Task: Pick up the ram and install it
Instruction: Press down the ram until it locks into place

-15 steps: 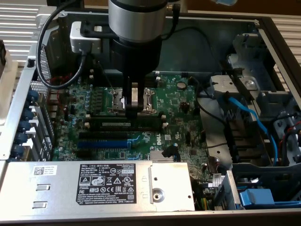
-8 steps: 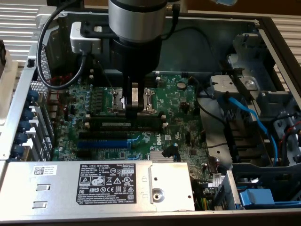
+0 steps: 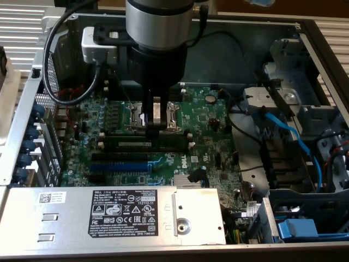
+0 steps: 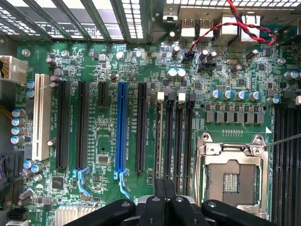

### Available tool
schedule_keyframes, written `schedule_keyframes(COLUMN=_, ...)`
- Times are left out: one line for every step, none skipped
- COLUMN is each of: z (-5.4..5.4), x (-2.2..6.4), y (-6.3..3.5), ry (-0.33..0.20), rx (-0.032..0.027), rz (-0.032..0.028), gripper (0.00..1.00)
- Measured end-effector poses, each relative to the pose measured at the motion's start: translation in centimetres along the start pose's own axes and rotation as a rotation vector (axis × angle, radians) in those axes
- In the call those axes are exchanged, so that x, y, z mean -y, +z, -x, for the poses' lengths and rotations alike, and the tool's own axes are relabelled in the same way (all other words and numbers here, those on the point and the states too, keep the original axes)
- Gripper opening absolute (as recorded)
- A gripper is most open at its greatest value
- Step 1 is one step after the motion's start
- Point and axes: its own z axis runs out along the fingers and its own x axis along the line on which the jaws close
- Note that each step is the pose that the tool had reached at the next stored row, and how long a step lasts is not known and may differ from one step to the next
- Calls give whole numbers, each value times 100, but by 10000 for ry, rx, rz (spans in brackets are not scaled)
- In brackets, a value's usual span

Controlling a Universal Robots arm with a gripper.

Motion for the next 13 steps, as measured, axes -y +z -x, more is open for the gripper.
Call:
schedule_keyframes(z=0, x=0, y=1, ry=-12, rx=0, rz=0, gripper=10)
schedule_keyframes(z=0, x=0, y=2, ry=-23, rx=0, rz=-1, gripper=10)
schedule_keyframes(z=0, x=0, y=2, ry=-34, rx=-2, rz=-1, gripper=10)
schedule_keyframes(z=0, x=0, y=3, ry=-46, rx=-3, rz=-1, gripper=10)
schedule_keyframes(z=0, x=0, y=4, ry=-59, rx=-3, rz=-2, gripper=10)
schedule_keyframes(z=0, x=0, y=5, ry=-71, rx=-4, rz=-1, gripper=10)
schedule_keyframes(z=1, x=1, y=6, ry=-83, rx=-4, rz=-2, gripper=10)
schedule_keyframes(z=1, x=1, y=6, ry=-95, rx=-5, rz=-2, gripper=10)
schedule_keyframes(z=1, x=1, y=6, ry=-108, rx=-6, rz=-2, gripper=10)
schedule_keyframes(z=1, x=1, y=7, ry=-120, rx=-7, rz=-2, gripper=10)
schedule_keyframes(z=2, x=2, y=7, ry=-131, rx=-9, rz=-2, gripper=10)
schedule_keyframes(z=2, x=2, y=7, ry=-140, rx=-11, rz=-2, gripper=10)
schedule_keyframes(z=2, x=1, y=8, ry=-149, rx=-14, rz=-2, gripper=10)
